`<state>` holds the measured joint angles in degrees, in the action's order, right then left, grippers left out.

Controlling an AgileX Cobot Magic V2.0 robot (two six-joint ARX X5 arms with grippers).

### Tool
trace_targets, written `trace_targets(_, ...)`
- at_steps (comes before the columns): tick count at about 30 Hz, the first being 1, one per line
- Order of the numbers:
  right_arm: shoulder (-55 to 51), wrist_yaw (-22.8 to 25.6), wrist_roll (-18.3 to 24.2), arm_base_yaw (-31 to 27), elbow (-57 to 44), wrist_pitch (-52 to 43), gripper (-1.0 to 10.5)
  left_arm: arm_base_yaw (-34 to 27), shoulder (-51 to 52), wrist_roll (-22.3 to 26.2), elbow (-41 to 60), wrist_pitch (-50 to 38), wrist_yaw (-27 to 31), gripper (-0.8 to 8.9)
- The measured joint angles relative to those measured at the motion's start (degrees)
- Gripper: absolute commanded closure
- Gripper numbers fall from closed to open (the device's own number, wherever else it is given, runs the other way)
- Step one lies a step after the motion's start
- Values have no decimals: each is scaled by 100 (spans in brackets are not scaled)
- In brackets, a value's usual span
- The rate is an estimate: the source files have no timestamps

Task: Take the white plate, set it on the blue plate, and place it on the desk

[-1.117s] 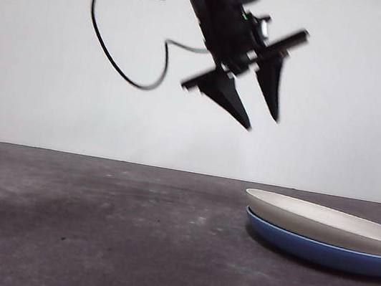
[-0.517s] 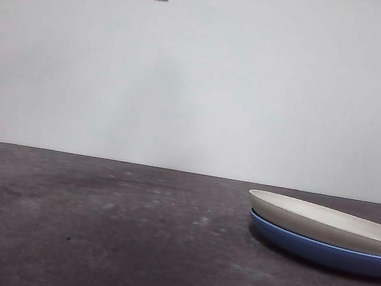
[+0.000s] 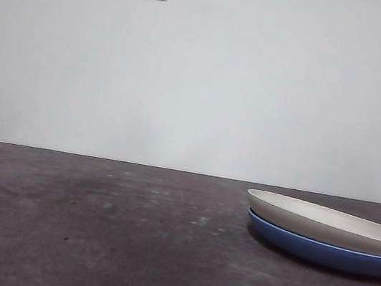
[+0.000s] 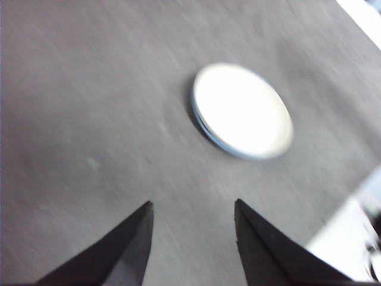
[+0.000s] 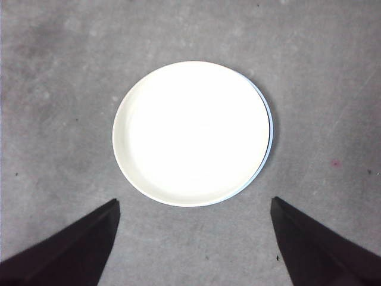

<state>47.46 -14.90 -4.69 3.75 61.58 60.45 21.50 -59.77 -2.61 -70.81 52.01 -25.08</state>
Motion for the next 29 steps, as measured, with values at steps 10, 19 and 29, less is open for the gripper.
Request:
trace_targets(10,184,-2,-129,-15,-990,-767,537,11,739,0,815,-9,-295,596)
trace_targets(19,935,-2,-227,-352,-1593,-1705,537,11,774,0,815,4,-326,595)
trace_targets(29,2330,-310,-232,-713,-1591,-2673,539,11,774,0,815,2,-326,595)
